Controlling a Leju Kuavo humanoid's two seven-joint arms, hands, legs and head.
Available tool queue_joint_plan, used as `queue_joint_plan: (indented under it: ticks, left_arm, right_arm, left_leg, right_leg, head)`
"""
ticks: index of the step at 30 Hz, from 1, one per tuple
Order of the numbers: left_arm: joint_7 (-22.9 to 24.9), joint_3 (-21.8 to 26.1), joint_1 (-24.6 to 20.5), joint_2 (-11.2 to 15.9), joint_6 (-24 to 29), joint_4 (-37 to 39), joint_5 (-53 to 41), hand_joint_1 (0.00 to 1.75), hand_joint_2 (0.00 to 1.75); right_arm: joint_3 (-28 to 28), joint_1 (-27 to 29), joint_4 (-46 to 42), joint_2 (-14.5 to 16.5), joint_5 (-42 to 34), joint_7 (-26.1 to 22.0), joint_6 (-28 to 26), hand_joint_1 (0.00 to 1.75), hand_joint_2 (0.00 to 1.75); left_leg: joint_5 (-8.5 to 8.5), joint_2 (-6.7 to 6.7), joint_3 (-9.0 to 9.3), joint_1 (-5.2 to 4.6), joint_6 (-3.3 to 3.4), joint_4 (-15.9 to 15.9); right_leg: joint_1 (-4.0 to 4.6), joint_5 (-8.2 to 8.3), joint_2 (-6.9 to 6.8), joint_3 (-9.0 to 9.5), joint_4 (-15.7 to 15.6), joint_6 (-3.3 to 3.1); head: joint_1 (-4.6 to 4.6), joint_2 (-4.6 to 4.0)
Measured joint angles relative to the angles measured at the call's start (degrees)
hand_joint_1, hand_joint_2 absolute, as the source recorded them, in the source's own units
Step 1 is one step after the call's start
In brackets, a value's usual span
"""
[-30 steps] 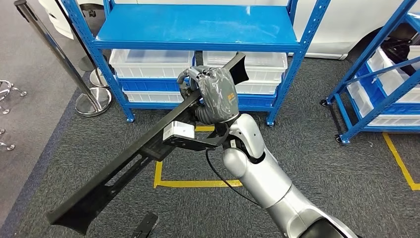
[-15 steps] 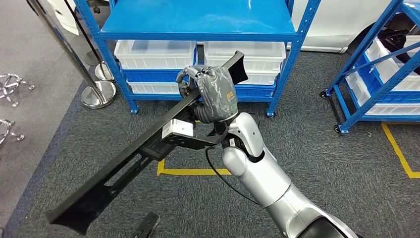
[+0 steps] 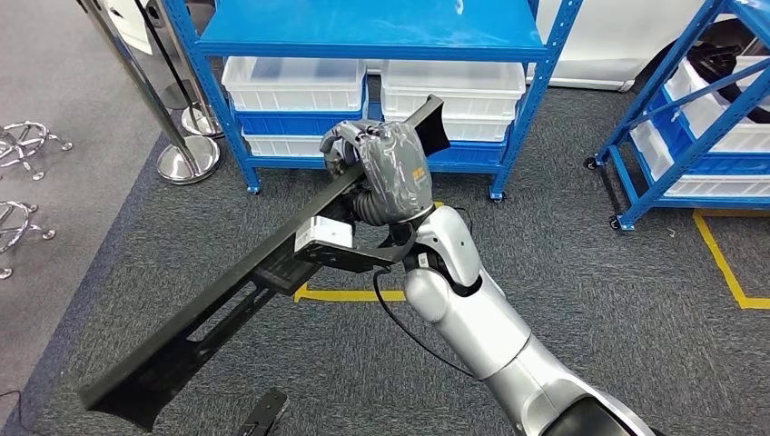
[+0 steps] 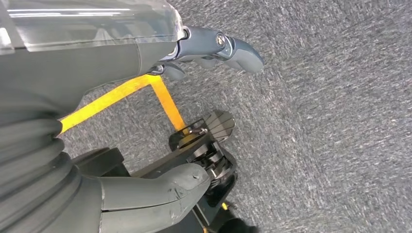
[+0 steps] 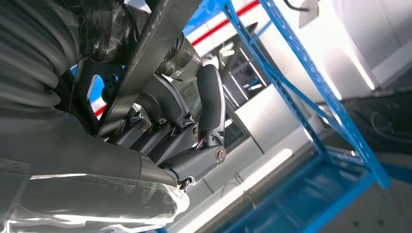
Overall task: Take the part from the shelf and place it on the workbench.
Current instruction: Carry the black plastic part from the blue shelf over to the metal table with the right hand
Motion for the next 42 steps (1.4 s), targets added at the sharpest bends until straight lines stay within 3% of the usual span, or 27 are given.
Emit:
queue_joint_plan:
  ticks: [2,4,7,8,9,11,13,15,16,18,19,21,23,24,26,28,30,31,33,34,36,38,39,40,41,42]
  left_arm:
    - [0.0,0.0,0.0,0.0,0.0,0.0,0.0,0.0,1.75]
    - [0.0,0.0,0.1,0.1,0.1,0.0,0.1,0.0,1.75]
    - [0.1,0.0,0.2,0.3,0.1,0.0,0.1,0.0,1.75]
    - [0.1,0.0,0.2,0.3,0.1,0.0,0.1,0.0,1.75]
    - [0.1,0.0,0.3,0.3,0.1,0.0,0.1,0.0,1.75]
    - [0.1,0.0,0.3,0.4,0.1,0.0,0.1,0.0,1.75]
    - [0.1,0.0,0.1,0.4,0.2,0.0,0.1,0.0,1.75]
    - [0.1,0.0,0.0,0.5,0.2,0.0,0.1,0.0,1.75]
    - [0.1,0.0,-0.1,0.5,0.2,0.0,0.1,0.0,1.75]
    - [0.1,0.0,0.0,0.5,0.1,0.0,0.1,0.0,1.75]
    - [0.1,0.0,0.0,0.5,0.1,0.0,0.1,0.0,1.75]
    - [0.1,0.0,-0.1,0.5,0.0,0.0,0.1,0.0,1.75]
    - [0.1,0.0,-0.2,0.5,0.0,0.0,0.1,0.0,1.75]
    - [0.1,0.0,-0.2,0.5,0.0,0.0,0.1,0.0,1.75]
    - [0.1,0.0,-0.2,0.5,0.0,0.0,0.2,0.0,1.75]
    - [0.1,0.0,-0.1,0.5,0.0,0.0,0.3,0.0,1.75]
    - [0.1,0.0,-0.1,0.5,0.0,0.0,0.4,0.0,1.75]
    - [0.1,0.0,-0.1,0.5,0.0,0.0,0.4,0.0,1.75]
    - [0.1,0.0,0.0,0.5,0.0,0.0,0.6,0.0,1.75]
    - [0.1,0.0,0.0,0.5,0.0,0.0,0.7,0.0,1.75]
    - [0.2,0.0,0.1,0.5,0.0,0.0,0.9,0.0,1.75]
    - [0.2,0.0,0.2,0.5,0.1,0.0,1.0,0.0,1.75]
    - [0.2,0.0,0.2,0.5,0.1,0.0,1.1,0.0,1.75]
    - [0.2,0.0,0.2,0.5,0.1,0.0,1.1,0.0,1.75]
    - [0.2,0.0,0.2,0.5,0.1,0.0,1.1,0.0,1.75]
    - [0.2,0.0,0.2,0.5,0.1,0.0,1.1,0.0,1.75]
  right_arm:
    - [0.0,-0.2,0.1,0.1,-0.1,-0.1,0.0,1.75,1.75]
    - [0.0,-0.3,0.3,0.2,-0.1,-0.1,0.0,1.75,1.75]
    - [0.1,-0.4,0.5,0.5,-0.2,-0.2,0.0,1.75,1.75]
    - [0.1,-0.4,0.6,0.6,-0.2,-0.3,0.0,1.75,1.75]
    - [0.1,-0.3,0.7,0.6,-0.2,-0.3,0.0,1.75,1.75]
    - [0.1,-0.3,0.8,0.6,-0.3,-0.3,0.0,1.75,1.75]
    - [0.1,-0.4,0.8,0.6,-0.3,-0.3,0.0,1.75,1.75]
    - [0.1,-0.5,0.8,0.7,-0.3,-0.3,0.0,1.75,1.75]
    - [0.1,-0.5,0.8,0.8,-0.3,-0.3,0.0,1.75,1.75]
    - [0.1,-0.6,0.8,0.9,-0.3,-0.3,0.0,1.75,1.75]
    - [0.1,-0.7,0.8,0.9,-0.4,-0.2,0.0,1.75,1.75]
    - [0.1,-0.8,0.9,0.9,-0.5,-0.2,0.0,1.75,1.75]
    - [0.1,-0.8,0.9,0.9,-0.6,-0.2,0.0,1.75,1.75]
    - [0.1,-0.8,1.0,0.9,-0.6,-0.2,0.0,1.75,1.75]
    - [0.1,-0.7,1.1,0.8,-0.7,-0.2,0.1,1.75,1.75]
    - [0.1,-0.7,1.1,0.8,-0.7,-0.2,0.2,1.75,1.75]
    - [0.1,-0.8,1.1,0.9,-0.7,-0.2,0.2,1.75,1.75]
    - [0.2,-0.8,1.1,0.9,-0.7,-0.2,0.2,1.75,1.75]
    - [0.2,-0.8,1.2,1.0,-0.8,-0.2,0.2,1.75,1.75]
    - [0.2,-0.8,1.2,1.0,-0.8,-0.3,0.3,1.75,1.75]
    - [0.2,-0.8,1.3,1.0,-0.8,-0.3,0.2,1.75,1.75]
    - [0.2,-0.8,1.5,1.0,-0.8,-0.3,0.2,1.75,1.75]
    - [0.2,-0.7,1.6,1.0,-0.8,-0.3,0.2,1.75,1.75]
    - [0.2,-0.7,1.7,1.0,-0.8,-0.3,0.2,1.75,1.75]
    - [0.2,-0.6,1.8,1.0,-0.8,-0.3,0.2,1.75,1.75]
    - [0.2,-0.6,1.8,1.0,-0.8,-0.3,0.2,1.75,1.75]
  left_leg:
    - [0.86,0.05,-0.47,0.05,-0.69,-0.1]
    - [-0.34,-0.05,-1.26,0.22,-1.24,0.9]
    - [-7.76,-0.11,-3.71,0.49,-1.87,9.0]
    - [-9.55,-0.1,-4.38,0.54,-2.07,12.5]
    - [-10.1,-0.1,-4.53,0.56,-2.21,14.9]
    - [-7.97,-0.09,-2.36,0.58,-2.31,14.6]
    - [-6.09,-0.12,2.9,0.55,-2.11,7.8]
    - [-6.71,-0.28,6.95,0.27,-1.59,1.5]
    - [-7.24,-0.36,7.58,0.09,-1.27,0.2]
    - [-6.46,-0.31,7.16,0.11,-0.4,-0.5]
    - [-5.85,-0.22,6.81,0.21,0.06,-0.8]
    - [-4.53,0.0,5.79,0.4,0.97,-1.1]
    - [-3.44,0.06,4.36,0.3,1.34,-1.0]
    - [-2.91,0.08,3.61,0.26,1.3,-1.0]
    - [-1.92,0.1,1.97,0.24,1.12,-0.6]
    - [-1.13,0.07,0.48,0.2,0.72,-0.1]
    - [-0.43,0.03,-0.42,0.09,0.13,0.4]
    - [-0.01,0.03,-0.66,0.04,-0.22,0.5]
    - [0.79,0.0,-1.02,0.16,-0.98,0.3]
    - [0.36,-0.05,-1.43,0.27,-1.3,0.6]
    - [-3.53,-0.14,-2.89,0.46,-1.82,4.1]
    - [-8.92,-0.15,-4.57,0.52,-2.21,10.9]
    - [-10.21,-0.14,-4.98,0.53,-2.3,14.0]
    - [-10.2,-0.15,-4.74,0.52,-2.29,15.8]
    - [-9.16,-0.15,-3.68,0.49,-2.17,15.9]
    - [-7.61,-0.16,-1.61,0.41,-1.89,13.9]
  right_leg:
    - [0.17,-0.42,-0.01,0.54,-2.0,-0.27]
    - [-0.01,0.52,-0.21,-0.2,-2.3,-0.86]
    - [-0.06,2.23,-0.42,-1.98,-2.4,-1.75]
    - [0.0,2.77,-0.46,-2.68,-2.3,-1.81]
    - [0.05,3.28,-0.49,-3.43,-2.2,-1.79]
    - [0.06,4.25,-0.51,-5.03,-1.8,-1.65]
    - [0.06,5.07,-0.49,-6.47,-1.3,-1.31]
    - [0.12,5.87,-0.48,-7.26,-1.0,-0.74]
    - [0.14,6.3,-0.48,-7.42,-1.1,-0.43]
    - [0.11,6.97,-0.45,-7.64,-1.3,0.2]
    - [0.07,6.37,-0.35,-7.96,-1.0,0.48]
    - [-0.03,2.08,-0.16,-9.26,2.6,0.92]
    - [-0.07,-3.04,-0.09,-10.85,9.3,1.21]
    - [-0.09,-3.95,-0.09,-11.2,12.1,1.31]
    - [-0.15,-2.03,-0.1,-9.7,13.2,1.34]
    - [-0.27,0.25,-0.09,-4.94,7.7,1.19]
    - [-0.1,-0.47,0.03,-0.43,1.0,0.9]
    - [0.07,-1.12,0.11,0.54,-0.9,0.65]
    - [0.23,-0.72,0.12,0.4,-1.9,-0.13]
    - [0.22,-0.16,0.06,0.0,-2.0,-0.6]
    - [0.13,1.06,-0.09,-1.1,-2.2,-1.51]
    - [0.31,2.14,-0.17,-2.45,-2.2,-2.0]
    - [0.44,2.66,-0.19,-3.13,-2.1,-2.07]
    - [0.56,3.19,-0.2,-3.85,-2.1,-2.1]
    - [0.65,3.69,-0.19,-4.56,-2.0,-2.11]
    - [0.72,4.15,-0.17,-5.23,-1.9,-2.07]
  head:
    - [-0.01,0.0]
    - [-0.02,0.0]
    - [-0.02,0.0]
    - [-0.02,0.0]
    - [-0.01,0.0]
    - [-0.02,0.0]
    - [-0.03,0.0]
    - [-0.01,0.0]
    - [-0.01,0.0]
    - [0.0,0.0]
    - [0.01,0.0]
    - [0.02,0.0]
    - [0.01,0.0]
    - [0.02,0.0]
    - [0.01,0.0]
    - [0.0,0.0]
    - [-0.01,0.0]
    - [-0.01,0.0]
    - [0.01,0.0]
    - [-0.02,0.0]
    - [-0.04,0.0]
    - [-0.05,0.0]
    - [-0.05,0.0]
    - [-0.05,0.0]
    - [-0.05,0.0]
    - [-0.05,0.0]
